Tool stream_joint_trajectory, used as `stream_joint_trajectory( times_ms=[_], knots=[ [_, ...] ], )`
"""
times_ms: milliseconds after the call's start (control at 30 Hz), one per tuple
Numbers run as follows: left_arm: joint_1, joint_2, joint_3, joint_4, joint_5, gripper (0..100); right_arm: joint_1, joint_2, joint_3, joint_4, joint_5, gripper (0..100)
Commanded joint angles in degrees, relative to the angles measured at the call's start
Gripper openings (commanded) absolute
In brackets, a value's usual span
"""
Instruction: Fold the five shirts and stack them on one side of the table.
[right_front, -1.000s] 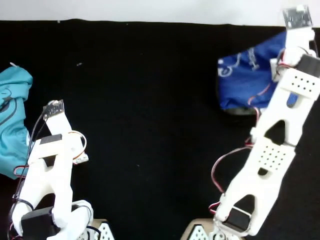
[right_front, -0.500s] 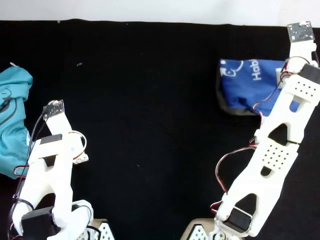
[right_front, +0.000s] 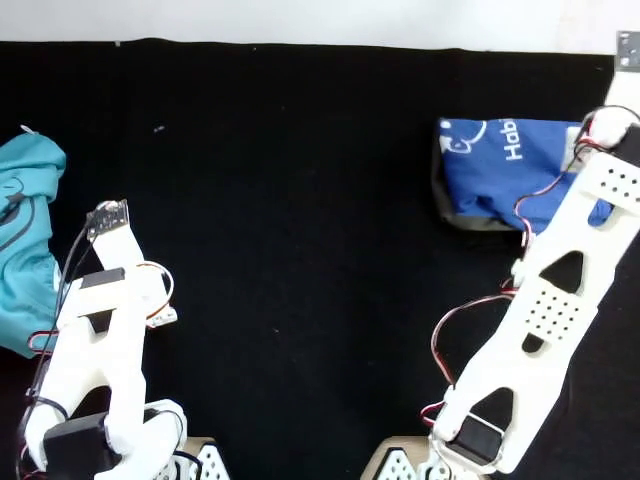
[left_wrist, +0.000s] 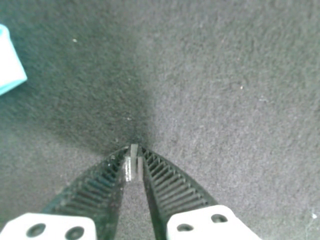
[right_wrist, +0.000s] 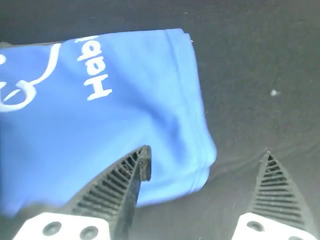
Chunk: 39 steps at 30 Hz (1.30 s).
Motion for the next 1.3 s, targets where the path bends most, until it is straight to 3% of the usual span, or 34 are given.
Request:
stream_joint_trajectory(
  times_ms=[0, 233, 367, 500, 633, 733, 833, 1067, 1267],
  knots=[
    [-0.4, 0.22, -0.13, -1.49, 0.35, 3, -1.1, -9.1, -4.44, 1.98, -1.23, 31.7],
    [-1.89, -0.22, -2.77, -0.09, 0.44, 3, -1.36, -24.04, 11.74, 1.98, -4.92, 31.7],
    [-8.75, -0.22, -15.25, 14.33, 0.44, 3, -2.33, -37.67, 28.09, 1.98, -4.84, 31.7],
    [-19.91, 0.04, -33.1, 31.47, -1.14, 4, -5.67, -51.3, 45.58, 1.89, -4.75, 31.7],
    [-30.9, 0.4, -41.89, 38.15, -8.35, 14, -10.51, -63.25, 60.44, 1.8, -4.75, 31.7],
    [-35.74, 0.48, -40.13, 34.99, -11.08, 18, -14.37, -70.73, 68.53, 1.54, -4.75, 31.7],
    [-36.09, 0.48, -34.95, 28.22, -13.01, 18, -17.54, -77.05, 74.33, 1.63, -4.75, 31.7],
    [-30.37, 0.48, -21.32, 8.09, -13.1, 18, -19.38, -92.18, 88.13, 1.71, -4.75, 31.7],
    [-26.77, 0.57, -15.08, -1.49, -13.1, 18, -19.21, -105.98, 102.81, 1.71, -4.75, 31.7]
  ],
)
